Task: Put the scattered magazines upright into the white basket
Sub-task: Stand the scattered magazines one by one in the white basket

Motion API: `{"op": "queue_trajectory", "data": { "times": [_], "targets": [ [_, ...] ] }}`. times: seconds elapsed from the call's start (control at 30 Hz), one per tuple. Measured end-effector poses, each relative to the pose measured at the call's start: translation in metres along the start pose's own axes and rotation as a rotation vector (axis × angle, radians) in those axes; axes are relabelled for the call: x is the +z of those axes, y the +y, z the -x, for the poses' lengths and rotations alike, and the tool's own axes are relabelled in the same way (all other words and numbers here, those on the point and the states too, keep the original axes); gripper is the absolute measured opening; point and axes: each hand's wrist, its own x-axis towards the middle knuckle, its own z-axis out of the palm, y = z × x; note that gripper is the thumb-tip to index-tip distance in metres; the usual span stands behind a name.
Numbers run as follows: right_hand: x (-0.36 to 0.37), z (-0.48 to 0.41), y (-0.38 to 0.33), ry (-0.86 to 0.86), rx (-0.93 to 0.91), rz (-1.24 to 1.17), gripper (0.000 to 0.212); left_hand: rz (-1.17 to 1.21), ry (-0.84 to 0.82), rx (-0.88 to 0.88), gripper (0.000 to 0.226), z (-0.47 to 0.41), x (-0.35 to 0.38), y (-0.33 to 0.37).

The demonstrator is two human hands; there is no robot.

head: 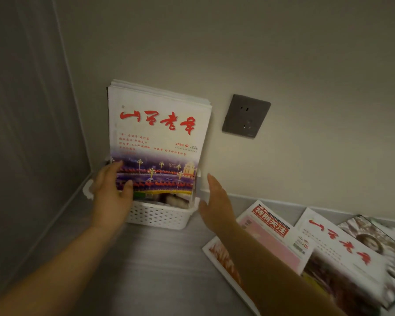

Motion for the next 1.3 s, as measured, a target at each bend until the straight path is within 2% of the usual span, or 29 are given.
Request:
{"op": "queue_trajectory", "data": {
  "times": [0.1,0.23,0.33,0.43,0.5,0.6,0.67,0.8,0.9,0.97,1.07,1.13,1.2,1.3],
  "targets": [
    [-0.015,0.025,0.042,-0.009,0.217,0.057,0.065,-0.012,-0.119,0.095,0.029,0.039,0.003,0.005],
    [-0.043,0.064,0.094,0.062,0.362,0.127,0.054,-0.087,-0.371,0.071,0.018,0.093,0.024,0.019],
    [-0.059,0.095,0.13,0.093,0.384,0.38,0.053,-0.152,-0.64,0.065,0.023,0.124,0.048,0.029],
    [-0.067,0.122,0.158,0.029,0.441,0.441,0.061,-0.235,-0.761,0.068,0.038,0.139,0.075,0.034],
    [-0.066,0.137,0.17,-0.045,0.444,0.455,0.064,-0.311,-0.788,0.044,0.05,0.144,0.092,0.036],
    [-0.061,0.15,0.179,-0.039,0.396,0.479,0.064,-0.453,-0.774,-0.046,0.063,0.144,0.115,0.039],
    [-0.061,0.151,0.184,-0.03,0.378,0.466,0.064,-0.478,-0.763,-0.089,0.06,0.143,0.129,0.043],
    [-0.066,0.151,0.19,-0.07,0.352,0.452,0.066,-0.485,-0.736,-0.108,0.038,0.142,0.147,0.06],
    [-0.07,0.152,0.192,-0.096,0.335,0.445,0.065,-0.447,-0.747,-0.297,0.049,0.138,0.151,0.067],
    [-0.074,0.153,0.193,-0.103,0.323,0.43,0.064,-0.424,-0.78,-0.348,0.045,0.138,0.15,0.068],
    [-0.081,0.156,0.195,-0.096,0.32,0.332,0.065,-0.425,-0.733,-0.271,0.025,0.147,0.143,0.07],
    [-0.085,0.158,0.191,-0.014,0.331,0.171,0.068,-0.36,-0.688,-0.181,0.012,0.155,0.135,0.072],
    [-0.088,0.158,0.181,0.143,0.356,-0.125,0.064,-0.261,-0.646,-0.103,0.01,0.161,0.124,0.075],
    [-0.097,0.15,0.156,0.352,0.461,-0.601,0.054,-0.09,-0.571,-0.057,0.023,0.164,0.105,0.081]
  ]
}}
